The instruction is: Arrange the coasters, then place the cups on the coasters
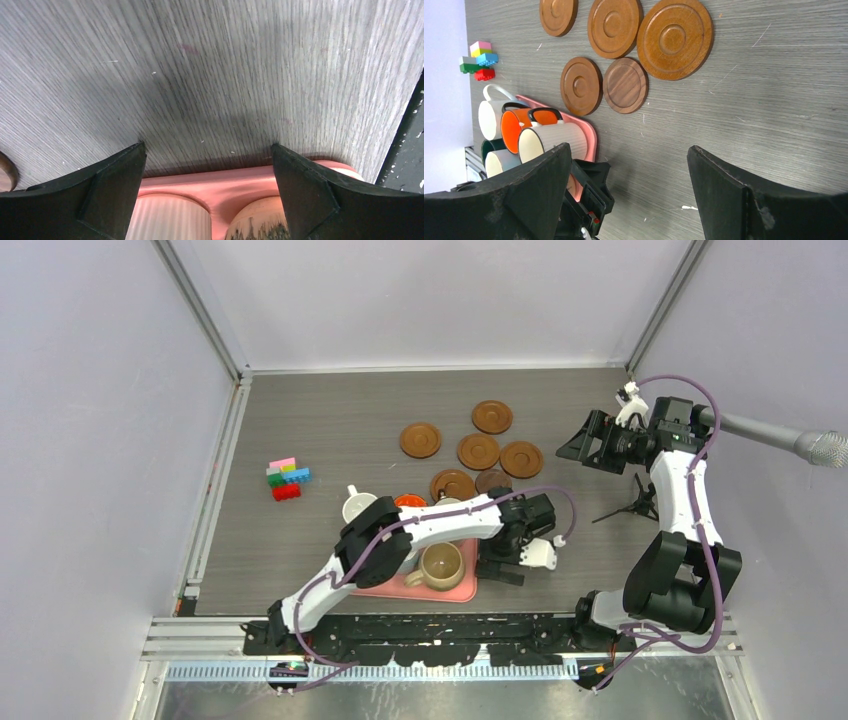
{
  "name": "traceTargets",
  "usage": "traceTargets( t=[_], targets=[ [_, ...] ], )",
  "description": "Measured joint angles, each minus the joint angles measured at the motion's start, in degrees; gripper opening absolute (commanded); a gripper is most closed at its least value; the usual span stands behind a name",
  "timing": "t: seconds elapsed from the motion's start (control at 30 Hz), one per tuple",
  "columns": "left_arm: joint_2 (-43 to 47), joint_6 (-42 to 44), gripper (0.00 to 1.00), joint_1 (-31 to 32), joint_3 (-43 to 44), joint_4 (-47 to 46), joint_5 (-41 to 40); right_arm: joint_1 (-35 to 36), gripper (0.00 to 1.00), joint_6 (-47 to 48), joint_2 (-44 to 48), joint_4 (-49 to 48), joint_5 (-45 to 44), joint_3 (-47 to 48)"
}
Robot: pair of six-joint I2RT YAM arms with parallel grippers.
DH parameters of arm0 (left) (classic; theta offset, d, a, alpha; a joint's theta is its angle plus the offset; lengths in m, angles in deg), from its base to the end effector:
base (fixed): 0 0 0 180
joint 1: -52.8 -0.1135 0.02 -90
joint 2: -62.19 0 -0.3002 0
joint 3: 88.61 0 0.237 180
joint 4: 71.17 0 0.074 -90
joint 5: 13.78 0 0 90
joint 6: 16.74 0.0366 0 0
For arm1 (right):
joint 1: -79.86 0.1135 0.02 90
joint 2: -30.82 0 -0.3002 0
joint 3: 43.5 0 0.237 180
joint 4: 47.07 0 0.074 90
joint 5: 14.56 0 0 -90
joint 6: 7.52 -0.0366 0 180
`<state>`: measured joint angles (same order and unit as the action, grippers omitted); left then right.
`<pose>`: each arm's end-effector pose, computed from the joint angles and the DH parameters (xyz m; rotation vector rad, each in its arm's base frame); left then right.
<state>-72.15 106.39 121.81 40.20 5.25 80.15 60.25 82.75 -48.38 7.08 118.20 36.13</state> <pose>0.1700 -0.4502 0.1959 2.3575 1.8949 -0.1643 0.2537 -0.0640 0.3288 0.0954 2.3141 0.7559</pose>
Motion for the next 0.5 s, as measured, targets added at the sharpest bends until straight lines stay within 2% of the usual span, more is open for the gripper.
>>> traceTargets(
  t=[0.37,0.5],
  targets=[
    [6.4,-2.4,0.99,-3.7,-11.0,-10.5,4.3,0.0,0.9,0.0,-0.2,0.0,0.5,0.0],
    [9.1,-2.4,0.99,-5.2,-15.3,-11.3,4.1,0.0,0.9,0.0,-0.3,0.0,0.5,0.0]
  ],
)
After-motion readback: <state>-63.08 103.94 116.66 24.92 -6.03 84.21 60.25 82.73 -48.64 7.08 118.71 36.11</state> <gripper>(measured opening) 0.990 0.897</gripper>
